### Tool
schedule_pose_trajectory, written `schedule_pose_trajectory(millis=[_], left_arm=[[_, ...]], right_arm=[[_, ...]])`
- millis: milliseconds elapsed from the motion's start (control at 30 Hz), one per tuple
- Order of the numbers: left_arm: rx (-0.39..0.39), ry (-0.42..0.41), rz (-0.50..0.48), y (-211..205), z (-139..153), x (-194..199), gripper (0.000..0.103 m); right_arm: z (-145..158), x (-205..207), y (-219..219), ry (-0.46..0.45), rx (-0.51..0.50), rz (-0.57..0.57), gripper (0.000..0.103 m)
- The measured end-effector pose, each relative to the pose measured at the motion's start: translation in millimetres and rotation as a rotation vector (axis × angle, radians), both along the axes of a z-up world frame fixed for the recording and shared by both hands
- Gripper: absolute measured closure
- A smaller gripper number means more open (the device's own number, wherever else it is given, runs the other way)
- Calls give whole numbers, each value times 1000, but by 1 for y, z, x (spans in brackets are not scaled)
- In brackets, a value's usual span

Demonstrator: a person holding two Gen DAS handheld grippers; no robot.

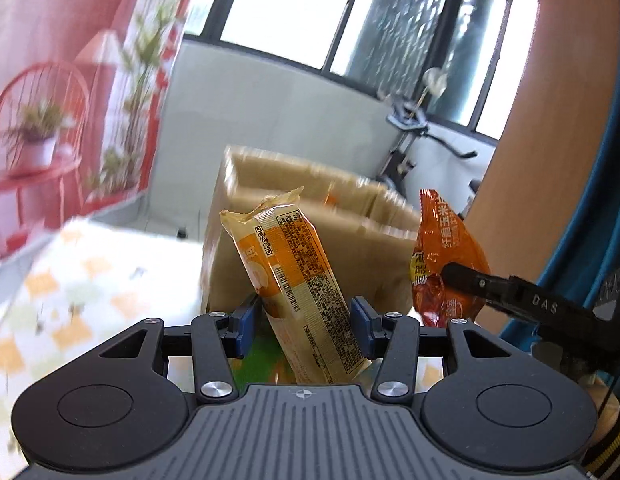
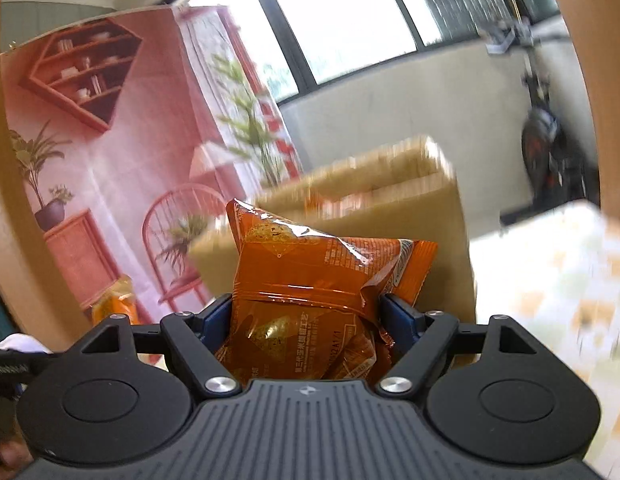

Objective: Organize snacks
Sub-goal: 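Lift both held snacks and carry them over the cardboard box, then open both tools to drop the snacks into the box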

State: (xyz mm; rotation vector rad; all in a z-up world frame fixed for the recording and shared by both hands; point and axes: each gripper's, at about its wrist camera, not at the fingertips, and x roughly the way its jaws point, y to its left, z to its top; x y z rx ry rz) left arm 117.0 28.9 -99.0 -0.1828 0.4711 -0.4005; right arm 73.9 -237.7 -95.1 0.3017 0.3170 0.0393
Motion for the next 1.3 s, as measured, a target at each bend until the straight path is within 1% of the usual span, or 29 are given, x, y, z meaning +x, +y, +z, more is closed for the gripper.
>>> schedule_pose_trajectory(millis=[167,300,367,533,633,800,967,1000,1100,1233,1300], left_arm=[[12,-47,-6,-14,19,30,52],[10,-75,-6,-26,31,54,52],[10,-76,-4,-32,37,68,52],[-4,-58,-16,-37,45,99,52],[-11,-55,-13,-33,44,113,52],[15,-43,31,-32,44,138,52],[60,-38,46,-39,42,159,53],[69,-38,44,-41,40,161,55],[92,-41,35,-47,36,169,55],[106,-26,35,-50,30,176,55],[107,-14,37,-47,27,176,54]], right_arm=[[32,22,-12,-93,-49,-22,23],[46,44,-15,-132,-125,-39,23],[49,56,-16,-139,-155,-44,23],[49,87,-23,-130,-179,-55,23],[47,102,-28,-131,-179,-56,23],[43,131,-37,-125,-199,-52,23],[33,155,-48,-97,-204,-55,23],[31,158,-49,-90,-203,-51,23],[23,169,-50,-62,-204,-38,22],[12,176,-51,-23,-203,-24,19],[7,180,-52,11,-192,-17,17]])
